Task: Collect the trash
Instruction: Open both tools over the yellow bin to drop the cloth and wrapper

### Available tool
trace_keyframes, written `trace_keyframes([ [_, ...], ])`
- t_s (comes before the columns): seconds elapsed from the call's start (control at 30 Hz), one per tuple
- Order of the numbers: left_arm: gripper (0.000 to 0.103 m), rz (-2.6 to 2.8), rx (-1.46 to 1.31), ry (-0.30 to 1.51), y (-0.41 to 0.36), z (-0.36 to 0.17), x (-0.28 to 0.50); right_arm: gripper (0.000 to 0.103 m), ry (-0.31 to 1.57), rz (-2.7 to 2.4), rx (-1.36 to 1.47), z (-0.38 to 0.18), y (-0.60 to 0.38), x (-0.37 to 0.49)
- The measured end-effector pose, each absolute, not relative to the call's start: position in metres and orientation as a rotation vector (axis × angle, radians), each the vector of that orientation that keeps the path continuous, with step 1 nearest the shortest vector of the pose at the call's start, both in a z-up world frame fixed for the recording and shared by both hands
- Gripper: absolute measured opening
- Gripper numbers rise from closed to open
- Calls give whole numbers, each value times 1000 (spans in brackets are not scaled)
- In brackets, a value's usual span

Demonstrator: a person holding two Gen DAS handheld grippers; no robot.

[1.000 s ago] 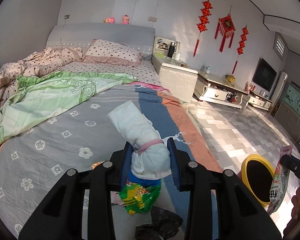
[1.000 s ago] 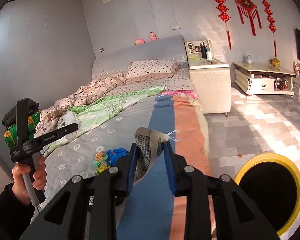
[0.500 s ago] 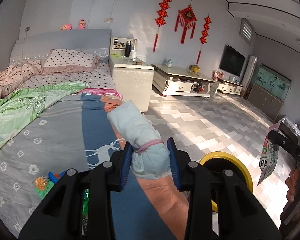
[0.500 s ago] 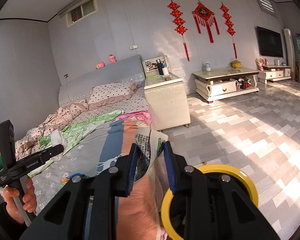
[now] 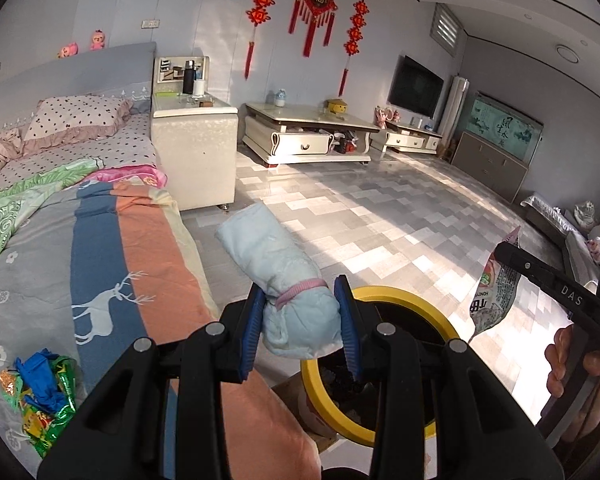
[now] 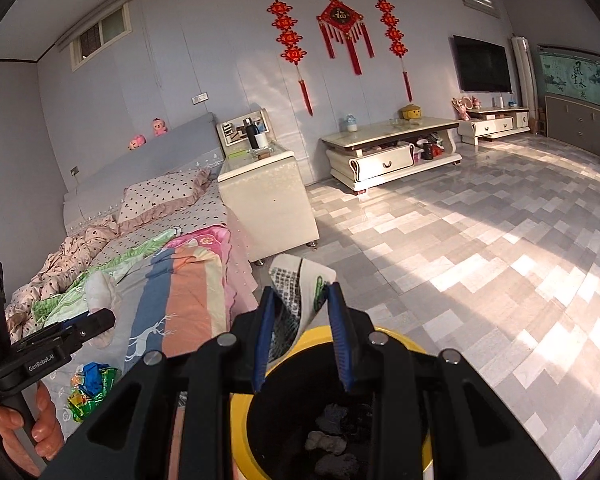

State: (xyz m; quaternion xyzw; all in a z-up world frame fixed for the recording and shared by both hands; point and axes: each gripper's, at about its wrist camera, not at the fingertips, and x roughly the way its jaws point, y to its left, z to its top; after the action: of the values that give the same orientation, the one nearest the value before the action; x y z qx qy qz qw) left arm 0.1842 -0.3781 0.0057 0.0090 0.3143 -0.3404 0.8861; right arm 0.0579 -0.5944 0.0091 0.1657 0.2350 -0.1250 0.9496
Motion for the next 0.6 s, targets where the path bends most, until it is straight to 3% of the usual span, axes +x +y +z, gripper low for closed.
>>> trace_keyframes([
  [0.6,34,-809,105,812,-464,-90,191,26,653,-404,325,-76,-629,90],
])
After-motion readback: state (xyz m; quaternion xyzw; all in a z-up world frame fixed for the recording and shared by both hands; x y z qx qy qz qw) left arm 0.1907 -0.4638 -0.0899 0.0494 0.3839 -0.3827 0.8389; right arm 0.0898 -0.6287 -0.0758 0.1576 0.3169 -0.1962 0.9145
